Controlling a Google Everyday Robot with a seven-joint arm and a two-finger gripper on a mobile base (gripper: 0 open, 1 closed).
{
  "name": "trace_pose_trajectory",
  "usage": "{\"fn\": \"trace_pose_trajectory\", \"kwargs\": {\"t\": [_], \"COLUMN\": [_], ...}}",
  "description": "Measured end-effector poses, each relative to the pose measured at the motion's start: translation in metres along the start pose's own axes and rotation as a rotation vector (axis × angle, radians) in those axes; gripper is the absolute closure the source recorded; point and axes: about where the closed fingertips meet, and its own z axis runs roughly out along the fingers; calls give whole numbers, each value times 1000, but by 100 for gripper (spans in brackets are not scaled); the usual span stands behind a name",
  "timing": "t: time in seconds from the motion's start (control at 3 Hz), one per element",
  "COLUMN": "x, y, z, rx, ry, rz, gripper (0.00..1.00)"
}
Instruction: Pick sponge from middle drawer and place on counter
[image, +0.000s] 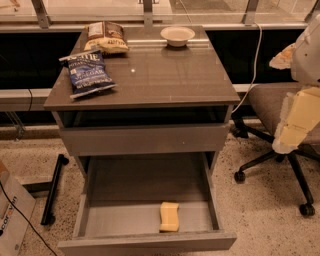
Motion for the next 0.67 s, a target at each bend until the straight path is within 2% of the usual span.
{"fn": "trace_pose_trajectory", "kwargs": {"t": [0.33,0.67], "x": [0,3], "y": [0,6], "z": [0,27], "rx": [0,-23], "ry": [0,-21], "rz": [0,123], "gripper": [0,0]}}
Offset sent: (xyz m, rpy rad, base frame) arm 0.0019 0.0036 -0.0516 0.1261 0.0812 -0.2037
